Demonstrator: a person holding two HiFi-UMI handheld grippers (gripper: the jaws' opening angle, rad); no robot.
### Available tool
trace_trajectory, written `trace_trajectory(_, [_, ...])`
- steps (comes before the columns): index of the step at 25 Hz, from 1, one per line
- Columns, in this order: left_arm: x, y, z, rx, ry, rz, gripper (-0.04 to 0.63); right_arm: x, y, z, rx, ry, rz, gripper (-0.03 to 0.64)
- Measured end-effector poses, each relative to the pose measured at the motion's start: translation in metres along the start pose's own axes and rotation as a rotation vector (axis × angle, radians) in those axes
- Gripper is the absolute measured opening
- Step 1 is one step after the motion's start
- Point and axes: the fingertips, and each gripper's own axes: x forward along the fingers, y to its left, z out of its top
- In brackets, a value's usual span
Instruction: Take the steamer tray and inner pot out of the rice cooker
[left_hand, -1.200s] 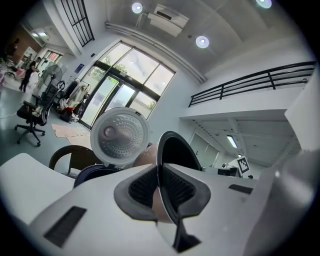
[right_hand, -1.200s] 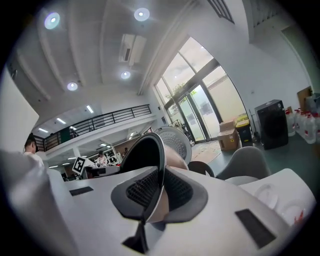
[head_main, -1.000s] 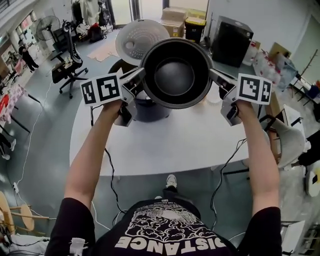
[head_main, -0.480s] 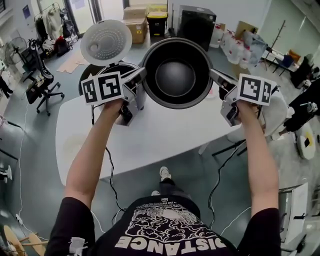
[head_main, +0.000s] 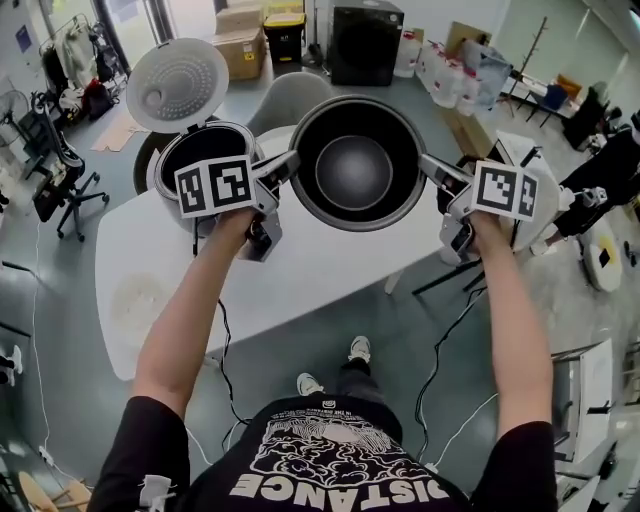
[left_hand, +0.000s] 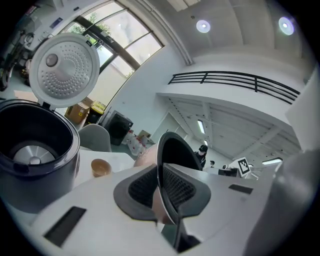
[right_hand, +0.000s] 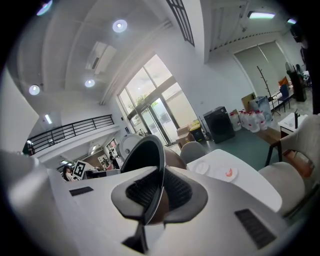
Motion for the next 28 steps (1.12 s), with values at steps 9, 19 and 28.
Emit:
trace_trajectory(9, [0.062,0.008,-0.031,-0.088,0.056,0.08,0.043,0.007,-0.076,-0.007,0.114,0.081,0.028,0.048])
trace_trajectory(19, [0.115,0.06,-0.081,-0.259,0.146,0.227,0.044,0.066,-0.159,-0.035,0.204,0.296,0.05,0.046])
trace_trajectory(28, [0.135,0.103,-0.12,-0.384,0.2,0.339,0.044,0.111,-0.206,-0.072,0.278,0.463,0.071,0.048])
